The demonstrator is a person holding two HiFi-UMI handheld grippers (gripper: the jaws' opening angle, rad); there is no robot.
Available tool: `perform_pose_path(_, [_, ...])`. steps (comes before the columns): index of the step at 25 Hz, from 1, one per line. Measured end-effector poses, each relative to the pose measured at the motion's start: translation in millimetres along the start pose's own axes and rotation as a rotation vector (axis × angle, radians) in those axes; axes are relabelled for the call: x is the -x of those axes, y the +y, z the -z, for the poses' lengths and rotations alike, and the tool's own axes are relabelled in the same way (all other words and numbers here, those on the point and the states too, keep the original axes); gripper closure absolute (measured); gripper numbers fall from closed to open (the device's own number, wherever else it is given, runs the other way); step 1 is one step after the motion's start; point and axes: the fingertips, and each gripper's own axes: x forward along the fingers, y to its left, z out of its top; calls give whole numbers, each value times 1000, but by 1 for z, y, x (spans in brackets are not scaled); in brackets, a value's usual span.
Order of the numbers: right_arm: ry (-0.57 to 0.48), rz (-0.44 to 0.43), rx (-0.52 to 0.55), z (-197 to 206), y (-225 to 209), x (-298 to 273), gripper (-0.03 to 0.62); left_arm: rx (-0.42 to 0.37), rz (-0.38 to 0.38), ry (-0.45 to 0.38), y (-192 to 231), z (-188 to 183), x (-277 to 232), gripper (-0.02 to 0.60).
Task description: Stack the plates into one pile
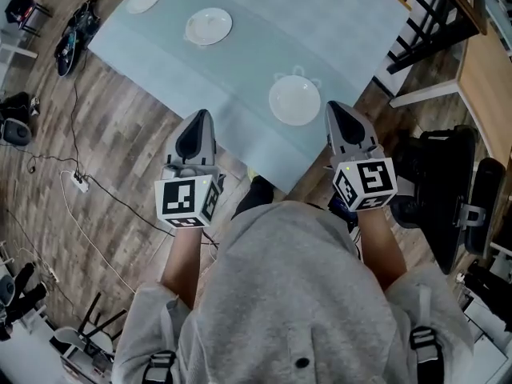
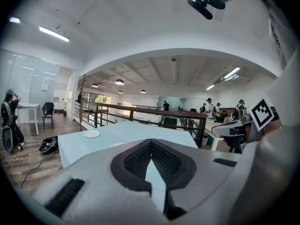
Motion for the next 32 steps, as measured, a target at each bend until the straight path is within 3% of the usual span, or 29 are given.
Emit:
perform_pose_path(11, [12,72,8,-3,-9,-24,568,-61,53,28,36,8,-58,563])
perform_pose_path(17, [29,76,-7,2,-23,-42,567,-134,75,91,51,18,-102,563])
perform_pose_path(21, [34,64,-14,1,-36,-53,568,-230,78,133,59,25,-136,561])
perform_pose_path(24, [46,50,-46,4,-46,-60,568,-292,82,183,66,37,-164,558])
perform_pose_path(27, [63,53,-64,11,-55,-66,568,-322,82,246,74,54,-188,483])
perform_pose_path(32, [100,50,-84,25,-63,-77,568,-425,88,362,96,95,-221,483])
